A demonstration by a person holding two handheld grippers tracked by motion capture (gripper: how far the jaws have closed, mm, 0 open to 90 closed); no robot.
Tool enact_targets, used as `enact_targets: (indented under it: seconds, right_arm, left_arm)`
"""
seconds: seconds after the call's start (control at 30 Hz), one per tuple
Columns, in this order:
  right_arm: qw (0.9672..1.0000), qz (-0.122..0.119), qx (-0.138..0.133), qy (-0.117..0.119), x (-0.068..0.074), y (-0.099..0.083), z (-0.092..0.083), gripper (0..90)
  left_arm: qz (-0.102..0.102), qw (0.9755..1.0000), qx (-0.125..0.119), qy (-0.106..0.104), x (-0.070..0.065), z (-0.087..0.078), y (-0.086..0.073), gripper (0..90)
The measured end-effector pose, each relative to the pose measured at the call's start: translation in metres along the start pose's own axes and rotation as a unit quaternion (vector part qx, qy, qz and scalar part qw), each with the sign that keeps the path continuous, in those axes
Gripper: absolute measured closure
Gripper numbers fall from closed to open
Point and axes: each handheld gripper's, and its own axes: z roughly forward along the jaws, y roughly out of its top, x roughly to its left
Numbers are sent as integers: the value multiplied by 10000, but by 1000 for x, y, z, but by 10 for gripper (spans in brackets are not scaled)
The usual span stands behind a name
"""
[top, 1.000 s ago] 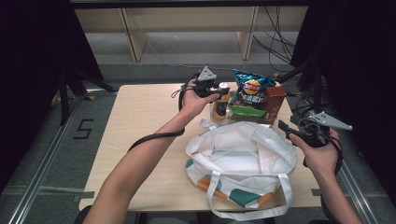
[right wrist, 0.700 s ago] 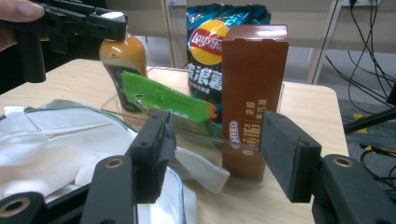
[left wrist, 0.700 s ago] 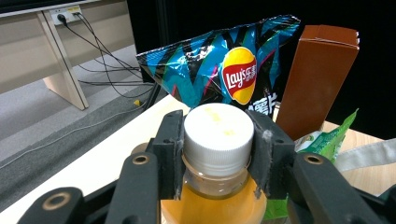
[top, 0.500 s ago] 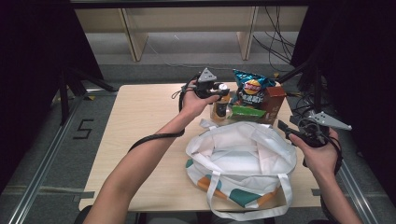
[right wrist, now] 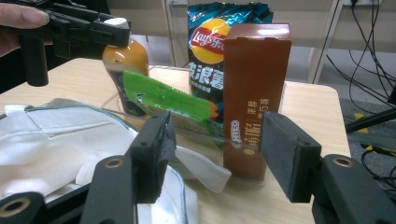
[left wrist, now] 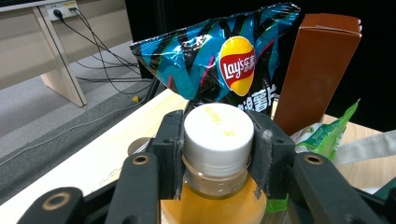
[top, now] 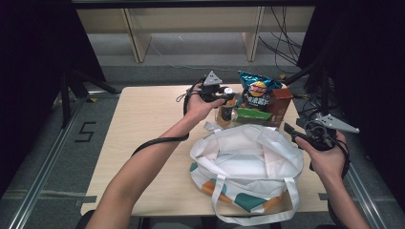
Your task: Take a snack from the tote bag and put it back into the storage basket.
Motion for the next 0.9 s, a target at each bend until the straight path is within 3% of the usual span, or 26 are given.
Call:
enact_targets:
  seconds: [0.03,0.3,0.57,0.7,0.9]
  right_arm:
    - [10000,-90,-6,-25,-1,0,0,449]
    - [10000,5,8,22,0,0,0,449]
    - [10000,-83,-5,-19,-1,0,0,449]
    - [9999,90,69,5,1,-1,0,449]
    - [10000,8,44,22,1,0,0,449]
  left_arm:
    - [0,10000,0,0,0,0,0,587]
    - [-11,10000,67,34,2,1,-3,587]
    - [-18,9999,95,36,1,2,-5,587]
    - [-22,9999,102,40,1,3,-6,587]
    - [-39,9999,120,51,2,3,-7,587]
